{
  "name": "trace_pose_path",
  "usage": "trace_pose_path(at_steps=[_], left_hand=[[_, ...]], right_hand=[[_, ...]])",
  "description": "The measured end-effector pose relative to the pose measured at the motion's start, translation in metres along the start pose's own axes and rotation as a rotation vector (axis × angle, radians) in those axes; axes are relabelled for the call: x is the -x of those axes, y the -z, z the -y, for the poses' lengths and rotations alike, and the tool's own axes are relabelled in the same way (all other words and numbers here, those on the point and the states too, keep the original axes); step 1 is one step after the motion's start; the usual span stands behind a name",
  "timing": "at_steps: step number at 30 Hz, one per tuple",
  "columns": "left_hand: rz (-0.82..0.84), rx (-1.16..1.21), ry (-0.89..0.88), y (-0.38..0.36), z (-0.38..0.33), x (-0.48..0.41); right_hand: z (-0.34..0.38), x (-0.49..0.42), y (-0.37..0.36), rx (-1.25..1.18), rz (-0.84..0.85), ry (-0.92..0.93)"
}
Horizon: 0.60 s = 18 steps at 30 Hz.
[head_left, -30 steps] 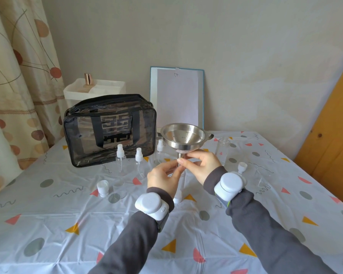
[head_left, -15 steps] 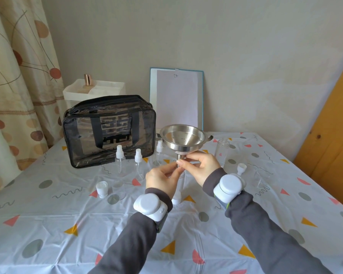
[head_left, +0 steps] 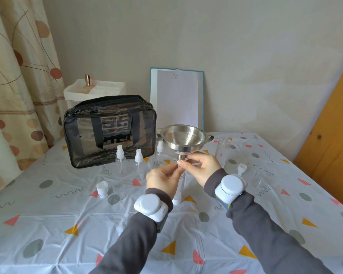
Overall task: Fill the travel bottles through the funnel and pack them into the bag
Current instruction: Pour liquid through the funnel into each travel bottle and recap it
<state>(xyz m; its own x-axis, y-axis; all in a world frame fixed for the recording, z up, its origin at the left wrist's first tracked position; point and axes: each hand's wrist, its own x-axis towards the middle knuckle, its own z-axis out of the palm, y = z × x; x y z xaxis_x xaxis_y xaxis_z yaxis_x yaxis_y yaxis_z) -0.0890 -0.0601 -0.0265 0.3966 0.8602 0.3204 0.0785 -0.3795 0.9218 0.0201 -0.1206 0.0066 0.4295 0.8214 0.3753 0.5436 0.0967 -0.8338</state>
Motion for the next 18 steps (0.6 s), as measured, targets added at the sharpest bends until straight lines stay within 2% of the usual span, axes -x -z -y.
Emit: trace_pose_path(at_steps=[18], left_hand=[[0.005,-0.001,0.014,0.0004,0.0000,0.0001]], right_hand=[[0.0015,0.0044,0.0008,0.018,0.040,0.017]])
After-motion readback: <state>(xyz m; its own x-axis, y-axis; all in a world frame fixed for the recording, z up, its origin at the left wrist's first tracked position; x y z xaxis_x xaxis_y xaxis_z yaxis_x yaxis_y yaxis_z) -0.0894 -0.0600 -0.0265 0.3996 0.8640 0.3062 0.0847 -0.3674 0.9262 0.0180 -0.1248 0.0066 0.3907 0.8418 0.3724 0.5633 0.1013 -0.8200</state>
